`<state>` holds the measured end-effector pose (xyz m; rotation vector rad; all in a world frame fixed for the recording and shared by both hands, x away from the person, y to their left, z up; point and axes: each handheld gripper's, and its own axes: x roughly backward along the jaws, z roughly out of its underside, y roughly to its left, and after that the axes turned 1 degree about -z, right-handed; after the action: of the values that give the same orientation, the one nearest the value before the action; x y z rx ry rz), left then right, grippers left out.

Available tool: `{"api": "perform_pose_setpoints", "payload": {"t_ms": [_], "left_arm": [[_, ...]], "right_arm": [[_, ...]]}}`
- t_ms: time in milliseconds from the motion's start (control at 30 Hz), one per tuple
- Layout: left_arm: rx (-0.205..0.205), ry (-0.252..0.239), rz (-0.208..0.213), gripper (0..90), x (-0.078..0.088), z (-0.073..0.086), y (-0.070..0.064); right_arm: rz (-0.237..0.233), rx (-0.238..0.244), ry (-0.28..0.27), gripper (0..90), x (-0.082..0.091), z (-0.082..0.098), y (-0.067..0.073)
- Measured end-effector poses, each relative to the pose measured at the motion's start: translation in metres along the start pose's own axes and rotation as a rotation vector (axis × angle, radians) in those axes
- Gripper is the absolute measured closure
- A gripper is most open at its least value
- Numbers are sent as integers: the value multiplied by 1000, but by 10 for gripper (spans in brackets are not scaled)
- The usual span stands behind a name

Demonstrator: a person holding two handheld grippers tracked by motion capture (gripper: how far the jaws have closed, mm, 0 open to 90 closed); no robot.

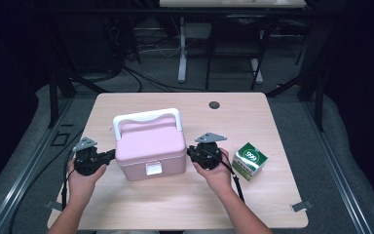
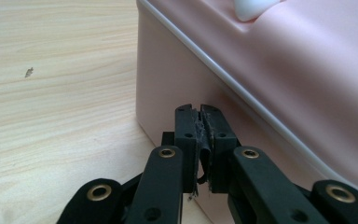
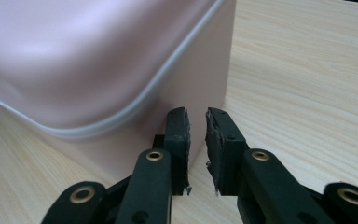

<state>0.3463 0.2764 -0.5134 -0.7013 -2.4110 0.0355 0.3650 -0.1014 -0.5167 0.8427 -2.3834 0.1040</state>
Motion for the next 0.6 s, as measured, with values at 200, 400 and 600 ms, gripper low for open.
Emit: {"api": "perform_pose_setpoints", "payload": {"t_ms": [200, 400, 600], "left_arm": [[-6, 5, 8, 895, 1, 0, -4], [-22, 12, 16, 897, 2, 1, -9], [-35, 22, 20, 898, 2, 2, -15]], "right_arm": [[-29, -2, -7, 843, 3, 2, 0], [14, 42, 6, 900, 8, 3, 8], [20, 26, 3, 900, 14, 8, 9]]}}
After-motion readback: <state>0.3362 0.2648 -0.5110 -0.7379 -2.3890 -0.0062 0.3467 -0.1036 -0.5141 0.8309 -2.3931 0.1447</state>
